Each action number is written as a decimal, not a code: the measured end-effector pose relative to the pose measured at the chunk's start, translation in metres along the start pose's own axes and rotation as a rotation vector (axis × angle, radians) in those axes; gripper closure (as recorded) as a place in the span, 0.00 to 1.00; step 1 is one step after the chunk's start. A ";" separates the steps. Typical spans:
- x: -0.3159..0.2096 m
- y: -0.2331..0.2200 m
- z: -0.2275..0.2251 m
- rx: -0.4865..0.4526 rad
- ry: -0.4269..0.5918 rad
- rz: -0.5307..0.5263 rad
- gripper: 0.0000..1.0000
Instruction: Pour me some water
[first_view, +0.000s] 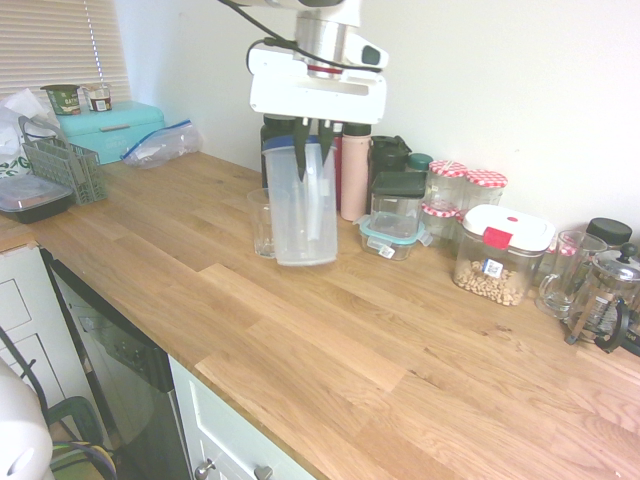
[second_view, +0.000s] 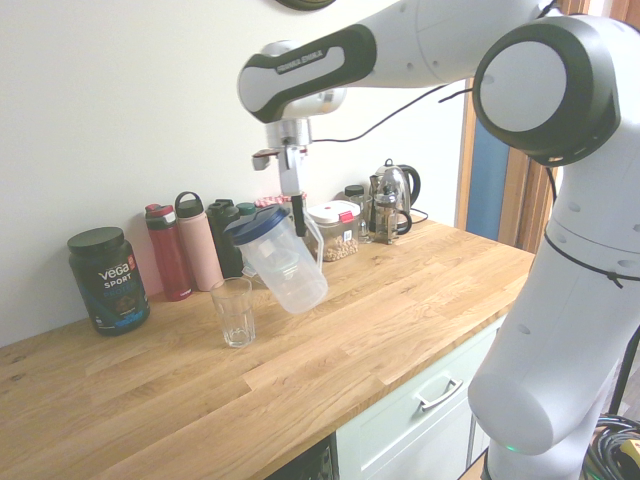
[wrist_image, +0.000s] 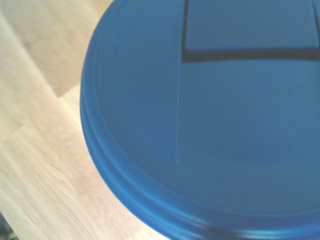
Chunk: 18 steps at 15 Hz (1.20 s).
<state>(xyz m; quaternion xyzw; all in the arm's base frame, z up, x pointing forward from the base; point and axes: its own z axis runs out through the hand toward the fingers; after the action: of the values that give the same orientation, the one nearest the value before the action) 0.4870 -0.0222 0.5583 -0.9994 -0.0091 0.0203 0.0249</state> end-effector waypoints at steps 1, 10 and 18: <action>-0.013 0.027 -0.003 0.027 0.021 0.056 1.00; -0.077 0.148 0.036 0.155 0.307 0.456 1.00; -0.074 0.186 0.066 0.195 0.528 0.877 1.00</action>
<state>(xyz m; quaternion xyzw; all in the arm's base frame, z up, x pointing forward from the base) 0.4138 -0.2065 0.4865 -0.8734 0.4191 -0.2230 0.1085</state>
